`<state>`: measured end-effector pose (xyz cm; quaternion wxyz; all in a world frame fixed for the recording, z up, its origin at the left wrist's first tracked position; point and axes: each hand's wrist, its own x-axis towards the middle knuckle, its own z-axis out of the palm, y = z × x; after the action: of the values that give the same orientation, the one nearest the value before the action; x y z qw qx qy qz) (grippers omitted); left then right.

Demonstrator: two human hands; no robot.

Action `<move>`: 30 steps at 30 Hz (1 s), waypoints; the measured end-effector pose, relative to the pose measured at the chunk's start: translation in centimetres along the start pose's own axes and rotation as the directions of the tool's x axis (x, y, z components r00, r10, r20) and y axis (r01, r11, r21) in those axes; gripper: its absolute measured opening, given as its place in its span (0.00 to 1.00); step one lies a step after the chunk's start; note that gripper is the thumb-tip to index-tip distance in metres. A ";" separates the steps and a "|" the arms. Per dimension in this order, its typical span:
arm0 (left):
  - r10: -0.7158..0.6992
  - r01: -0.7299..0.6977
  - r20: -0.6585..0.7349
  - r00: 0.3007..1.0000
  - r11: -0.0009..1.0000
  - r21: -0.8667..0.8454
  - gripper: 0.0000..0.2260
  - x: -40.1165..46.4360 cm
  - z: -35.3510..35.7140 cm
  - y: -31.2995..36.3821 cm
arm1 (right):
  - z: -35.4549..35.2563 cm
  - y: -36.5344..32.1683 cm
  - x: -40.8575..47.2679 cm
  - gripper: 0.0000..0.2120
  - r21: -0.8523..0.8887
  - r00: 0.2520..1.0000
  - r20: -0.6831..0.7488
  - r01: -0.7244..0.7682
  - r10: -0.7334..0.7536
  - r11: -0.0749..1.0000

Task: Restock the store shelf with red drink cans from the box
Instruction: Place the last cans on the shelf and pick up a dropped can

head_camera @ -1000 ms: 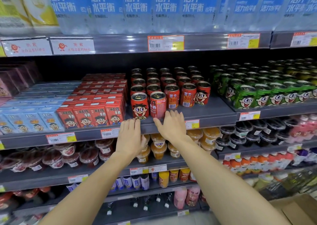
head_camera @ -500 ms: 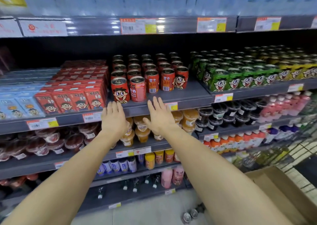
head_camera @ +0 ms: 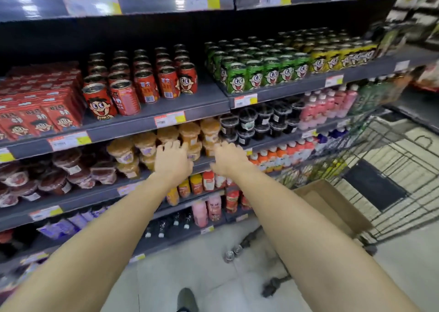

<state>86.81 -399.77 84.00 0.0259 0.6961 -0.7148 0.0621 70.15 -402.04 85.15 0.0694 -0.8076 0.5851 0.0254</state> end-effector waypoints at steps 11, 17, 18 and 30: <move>0.158 -0.157 0.180 0.971 0.987 -0.021 0.17 -5.4 4.0 11.4 | 6.7 7.3 -8.5 0.27 0.098 0.988 0.083 -0.136 0.128 0.986; 0.141 -0.135 0.278 0.950 0.990 -0.041 0.15 -6.6 7.4 12.2 | 11.7 7.2 -8.9 0.23 0.150 0.978 0.177 -0.141 0.114 0.979; 0.137 -0.130 0.298 0.945 0.991 -0.041 0.15 -6.8 8.3 12.2 | 12.7 7.0 -8.9 0.23 0.159 0.973 0.204 -0.145 0.111 0.977; 0.168 -0.145 0.490 0.855 0.986 -0.085 0.21 -5.1 27.7 10.6 | 31.8 6.5 -2.6 0.23 0.088 0.902 0.432 -0.026 -0.015 0.996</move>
<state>77.70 -397.93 55.40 -0.1478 0.6276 -0.7528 -0.1326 64.47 -397.07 53.48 0.2343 -0.7763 0.5579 0.1769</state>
